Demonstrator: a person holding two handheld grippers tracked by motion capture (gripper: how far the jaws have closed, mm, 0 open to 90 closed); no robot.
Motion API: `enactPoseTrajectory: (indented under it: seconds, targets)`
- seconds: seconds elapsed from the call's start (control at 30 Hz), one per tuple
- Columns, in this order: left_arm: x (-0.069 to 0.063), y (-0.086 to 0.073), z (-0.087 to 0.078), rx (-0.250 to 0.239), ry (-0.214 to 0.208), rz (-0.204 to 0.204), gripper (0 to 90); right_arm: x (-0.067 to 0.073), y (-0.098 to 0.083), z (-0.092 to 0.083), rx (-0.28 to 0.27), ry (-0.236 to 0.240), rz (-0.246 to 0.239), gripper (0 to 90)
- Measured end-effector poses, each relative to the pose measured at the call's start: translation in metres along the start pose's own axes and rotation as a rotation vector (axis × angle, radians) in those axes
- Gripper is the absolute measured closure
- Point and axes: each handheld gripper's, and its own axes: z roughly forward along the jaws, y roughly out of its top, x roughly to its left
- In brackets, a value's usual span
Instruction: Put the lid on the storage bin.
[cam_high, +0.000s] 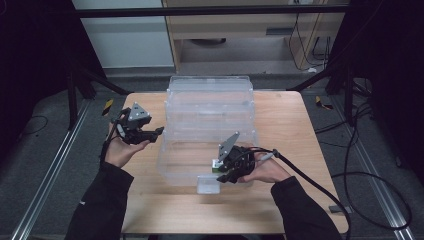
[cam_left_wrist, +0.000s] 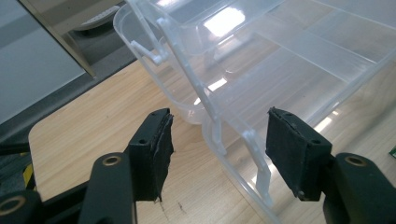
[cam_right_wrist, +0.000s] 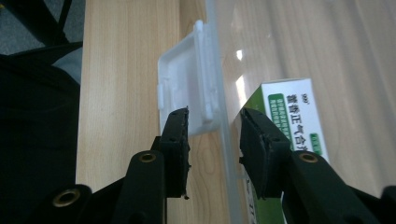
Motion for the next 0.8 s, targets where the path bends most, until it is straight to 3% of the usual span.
enactPoseTrajectory:
  seconds: [0.3,0.5,0.8]
  targets:
    - [0.006,0.021,0.005,0.013,-0.021,0.081,39.5,-0.003,0.000,0.011,0.036,0.034,0.012,65.5]
    - [0.006,0.033,0.010,0.003,-0.045,0.098,39.5,-0.004,0.002,0.013,0.057,0.037,0.016,67.9]
    - [0.003,0.052,0.016,-0.004,-0.080,0.161,40.0,-0.006,0.004,0.016,0.074,0.049,0.013,69.7]
